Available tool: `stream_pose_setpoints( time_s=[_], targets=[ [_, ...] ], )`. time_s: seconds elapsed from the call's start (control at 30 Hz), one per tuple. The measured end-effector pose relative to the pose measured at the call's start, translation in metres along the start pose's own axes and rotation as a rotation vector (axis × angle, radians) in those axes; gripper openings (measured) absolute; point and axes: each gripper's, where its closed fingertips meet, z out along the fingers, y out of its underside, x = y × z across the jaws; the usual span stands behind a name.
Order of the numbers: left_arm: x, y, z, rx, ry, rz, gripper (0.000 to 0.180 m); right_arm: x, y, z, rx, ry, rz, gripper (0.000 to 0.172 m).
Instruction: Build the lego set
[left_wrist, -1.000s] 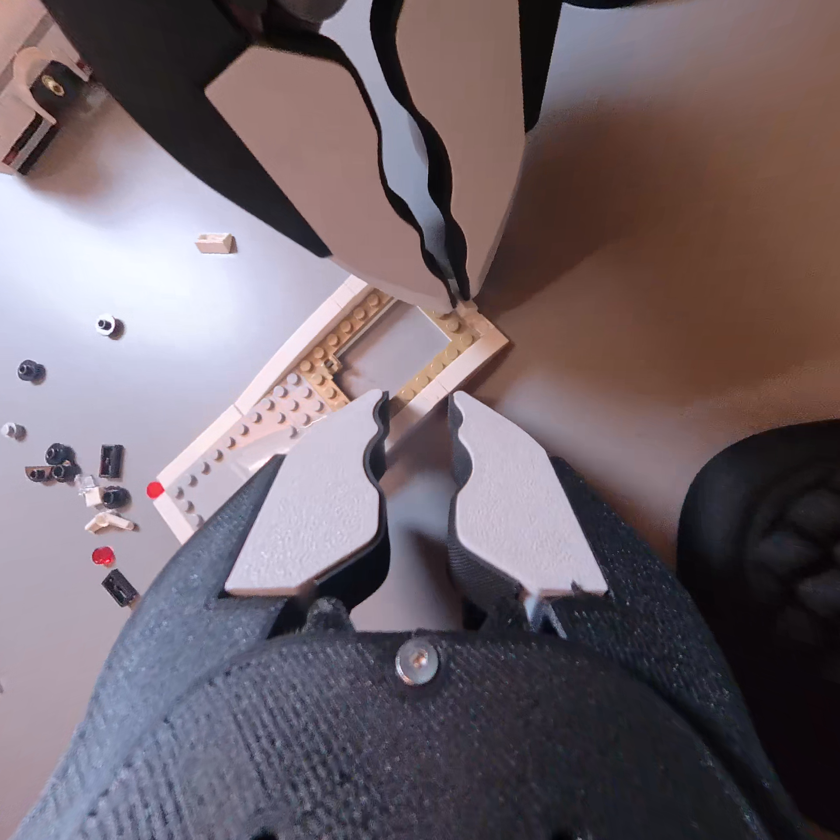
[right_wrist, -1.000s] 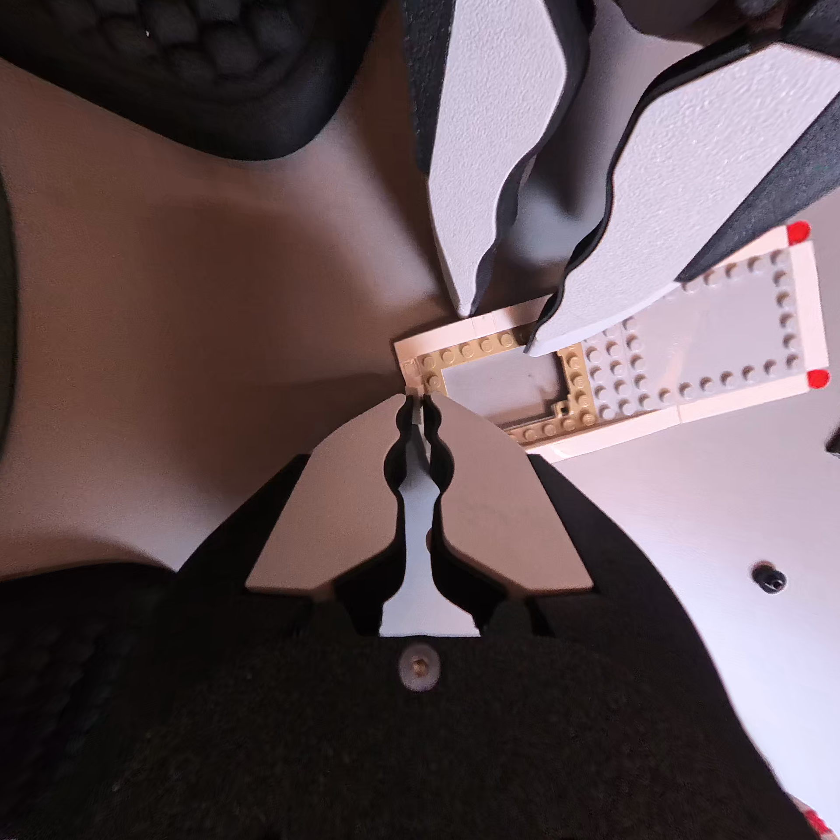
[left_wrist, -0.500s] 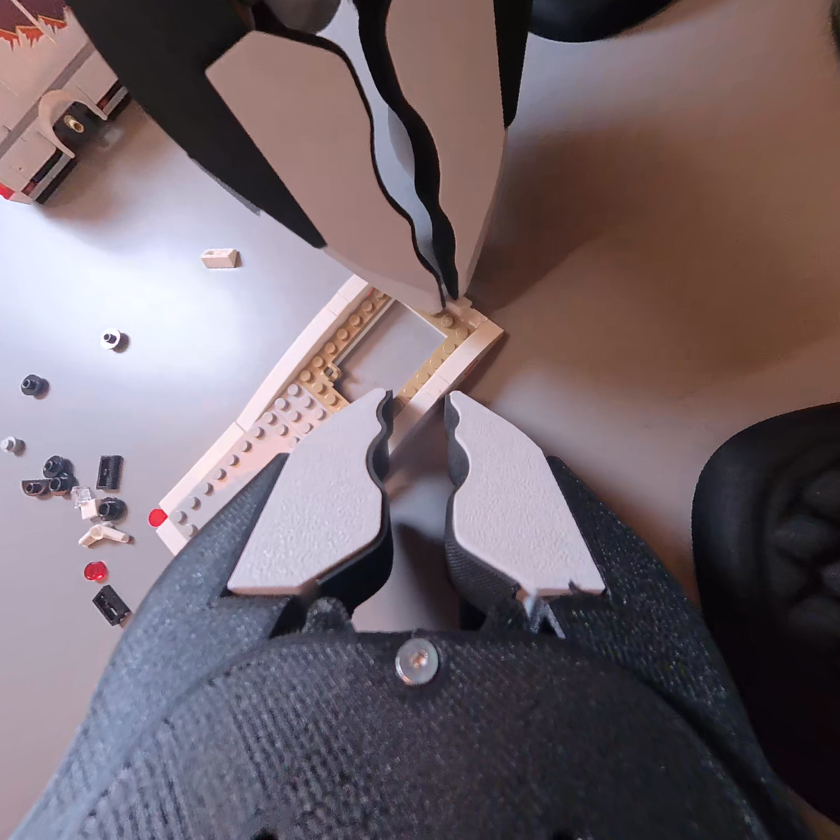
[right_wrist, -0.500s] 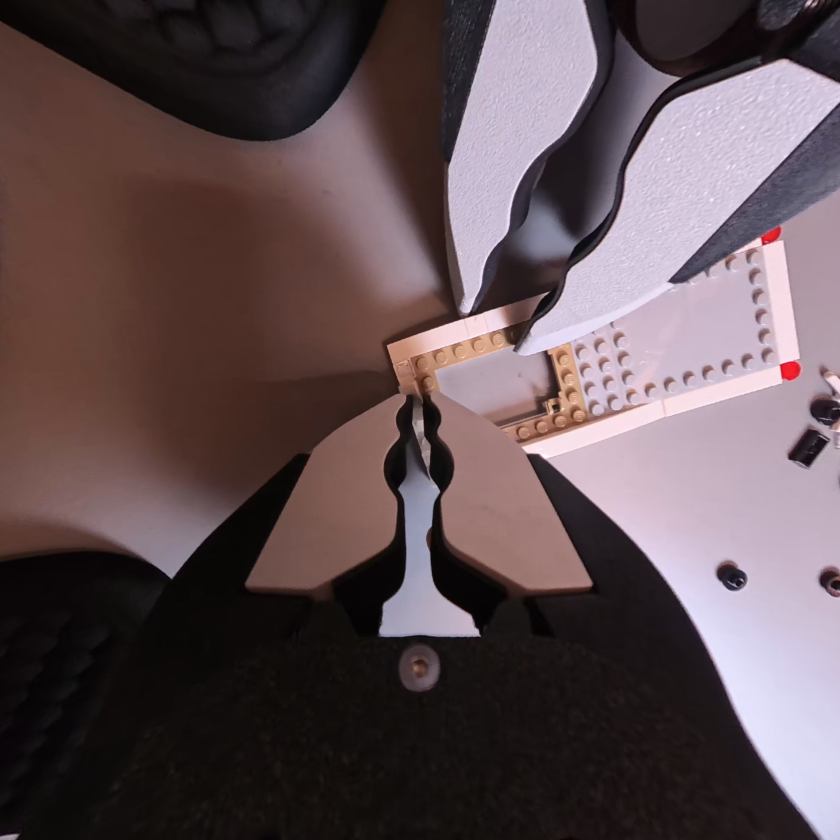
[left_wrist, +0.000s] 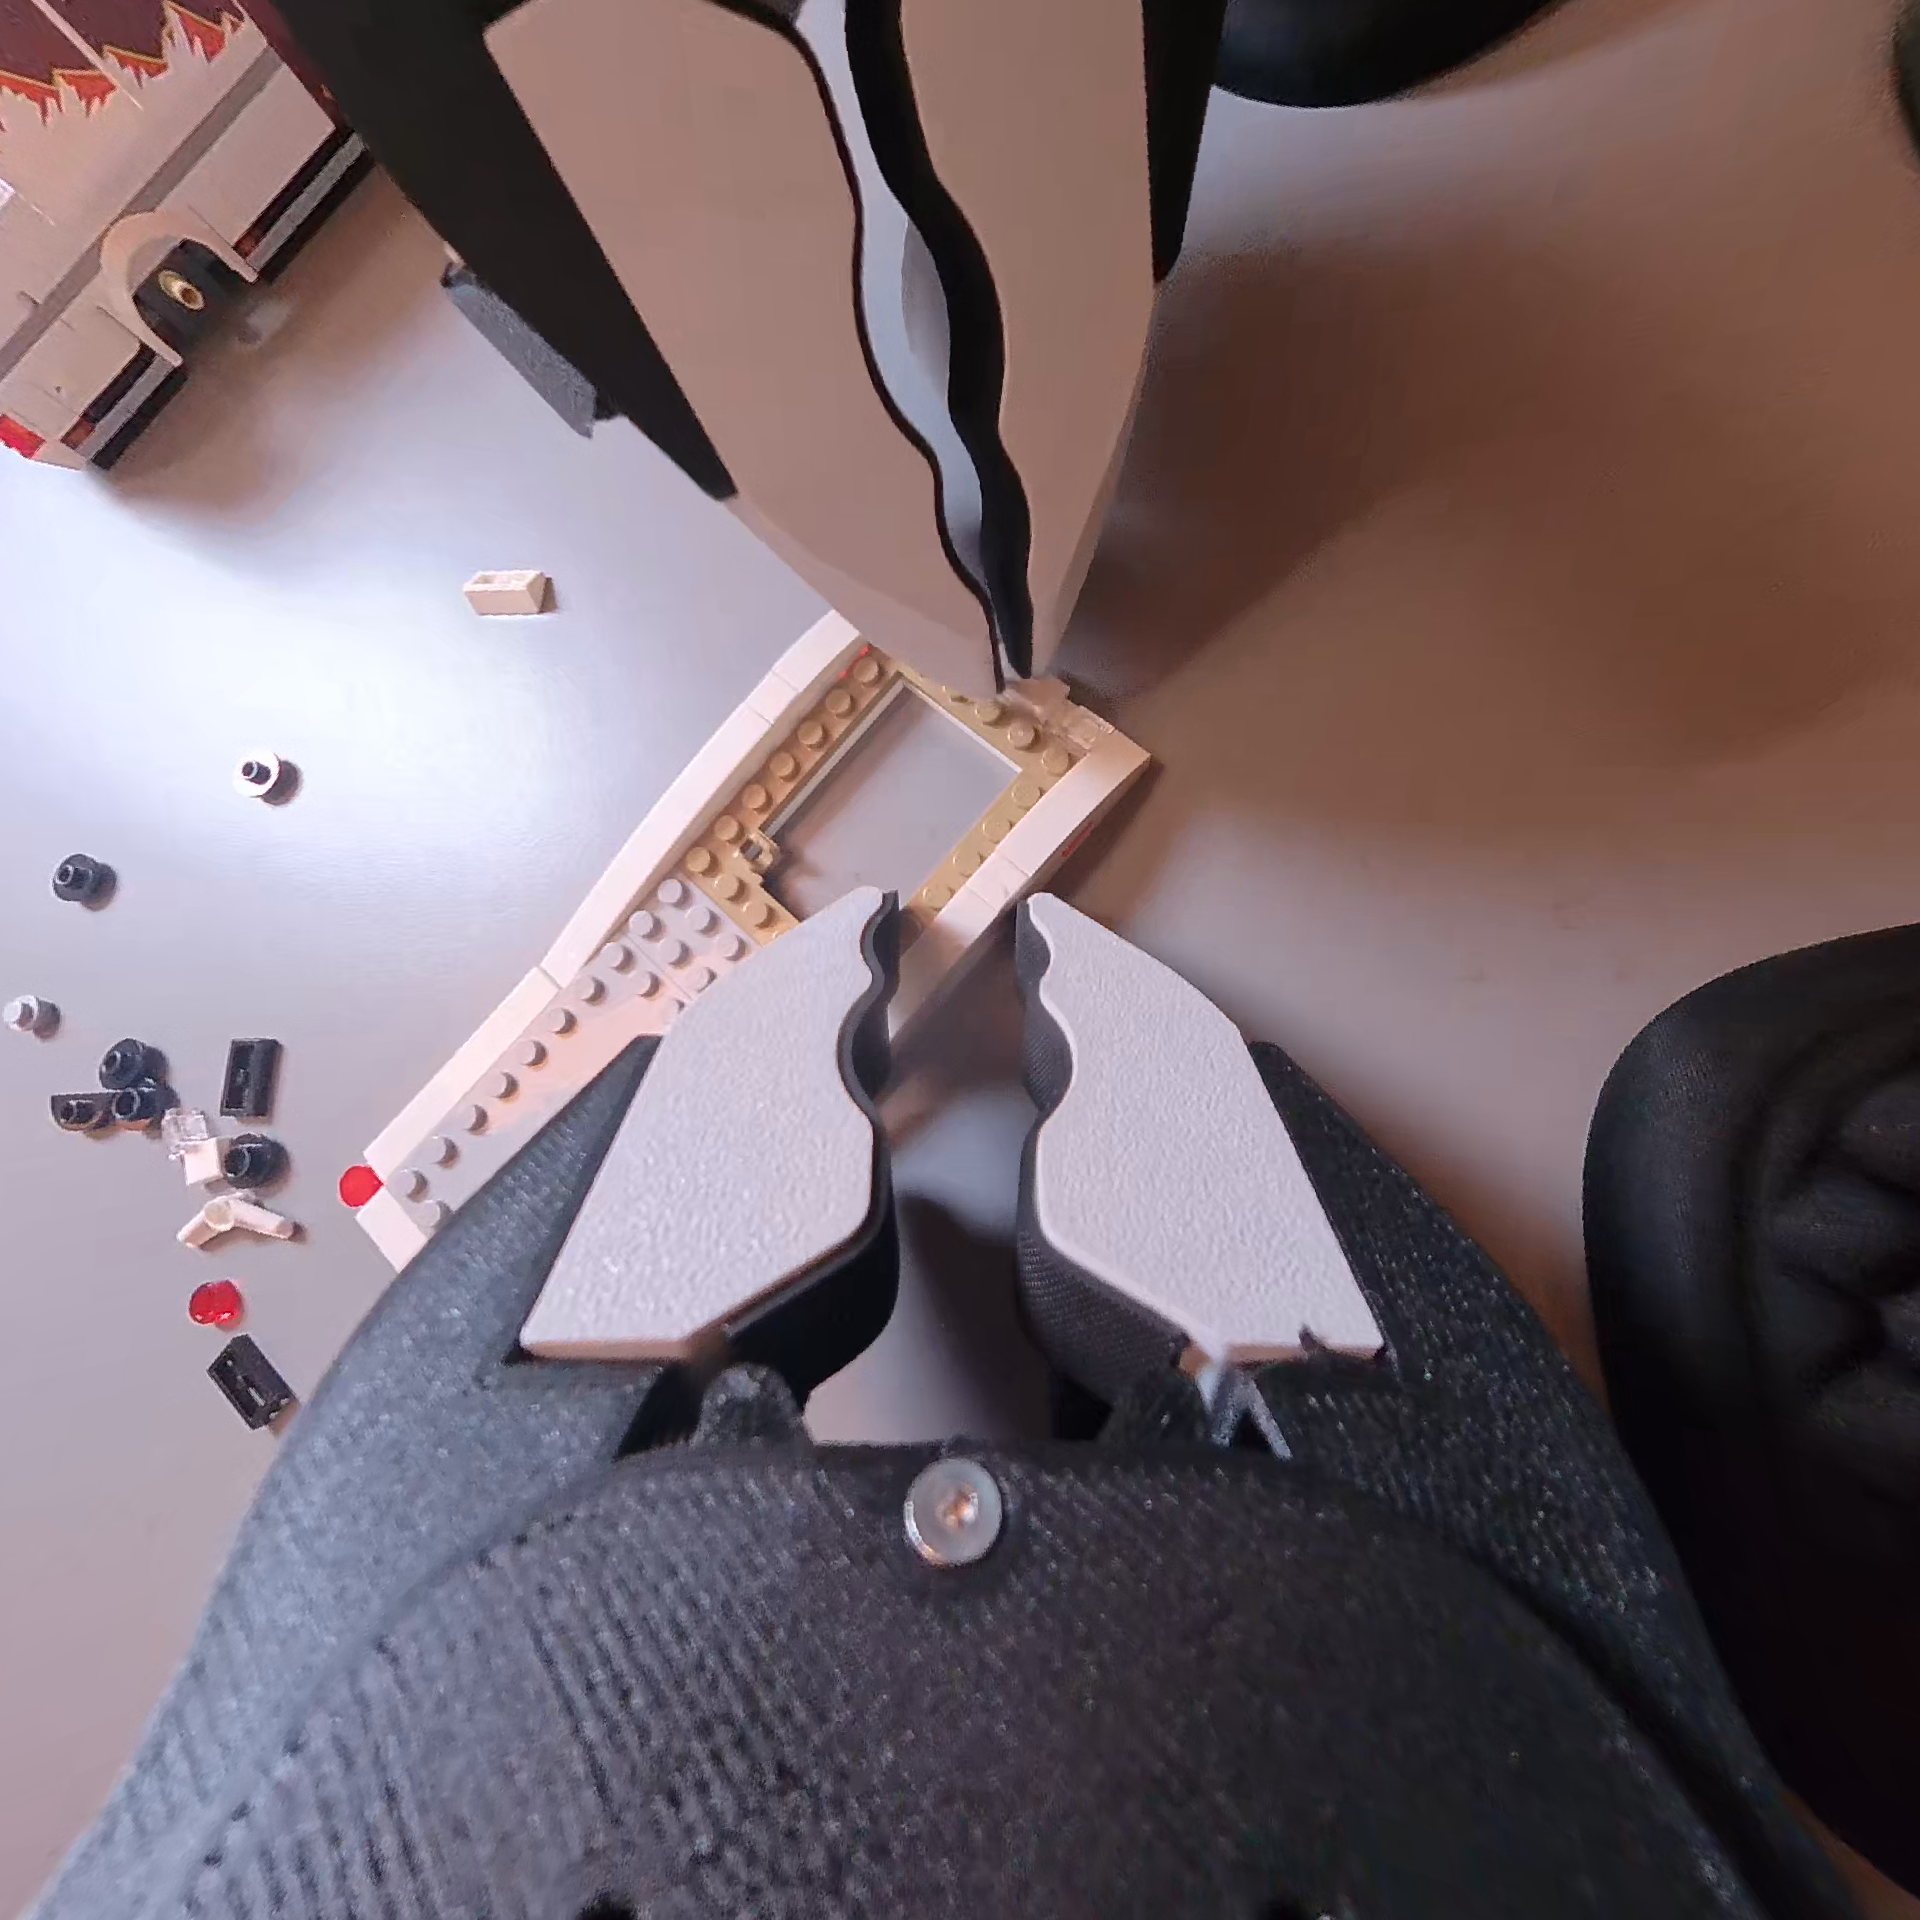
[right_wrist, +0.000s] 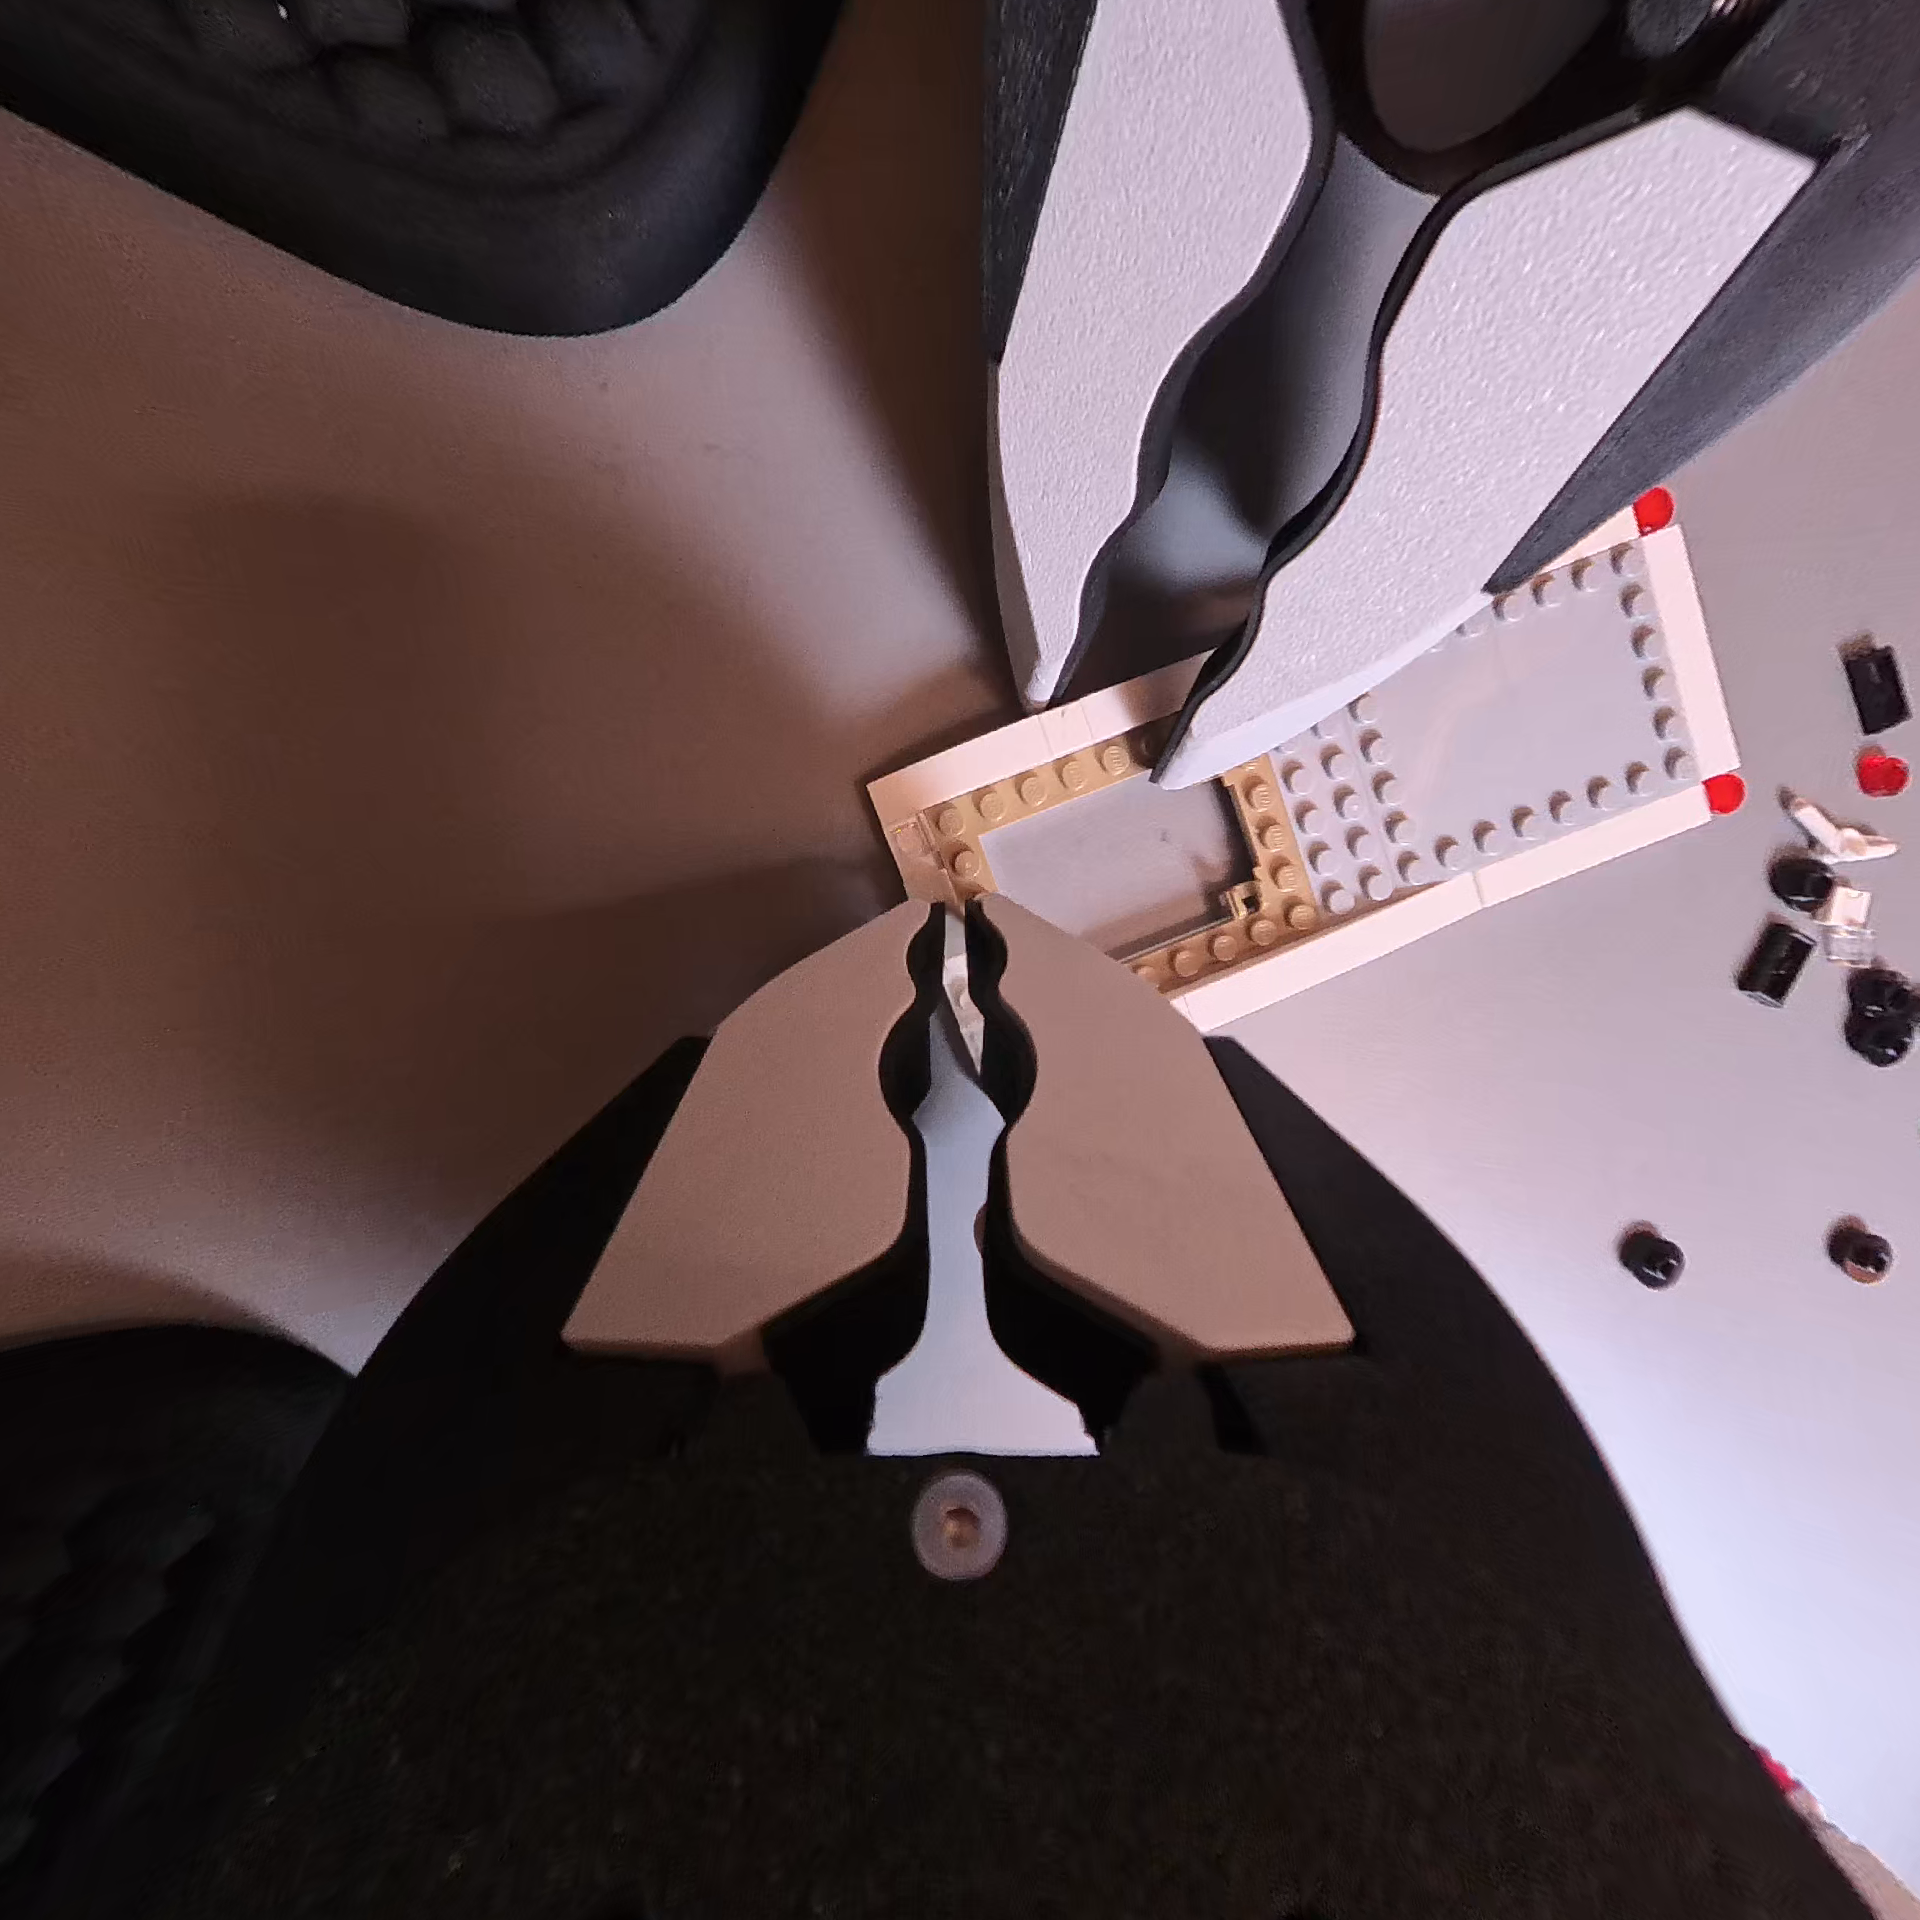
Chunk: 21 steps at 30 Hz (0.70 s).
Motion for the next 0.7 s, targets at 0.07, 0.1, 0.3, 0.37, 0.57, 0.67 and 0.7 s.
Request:
stream_pose_setpoints(
  time_s=[0.07, 0.1, 0.3, 0.37, 0.57, 0.67, 0.7],
  targets=[
    [0.0000, 0.0000, 0.0000, 0.000, -0.001, -0.001, 0.021, -0.0008, -0.0015, 0.0009, 0.008, -0.001, 0.002, 0.003],
    [0.0000, 0.0000, -0.0001, 0.001, -0.002, -0.001, 0.021, -0.0011, -0.0018, 0.0011, 0.007, 0.000, 0.002, 0.003],
    [0.0000, 0.0000, -0.0001, 0.005, -0.002, -0.003, 0.021, -0.0020, -0.0016, 0.0023, -0.014, 0.034, -0.015, 0.002],
    [0.0000, 0.0000, -0.0001, 0.007, -0.002, -0.003, 0.021, -0.0018, -0.0015, 0.0022, -0.022, 0.049, 0.000, 0.002],
    [0.0003, 0.0001, -0.0001, 0.005, -0.001, 0.006, 0.021, -0.0011, -0.0011, 0.0023, -0.031, 0.046, 0.068, 0.002],
    [0.0006, 0.0002, -0.0003, 0.008, 0.001, 0.007, 0.021, -0.0004, -0.0010, 0.0025, -0.049, 0.041, 0.087, 0.002],
    [0.0008, 0.0003, -0.0004, 0.009, 0.003, 0.008, 0.020, 0.0001, -0.0011, 0.0027, -0.051, 0.039, 0.101, 0.002]
  ],
)
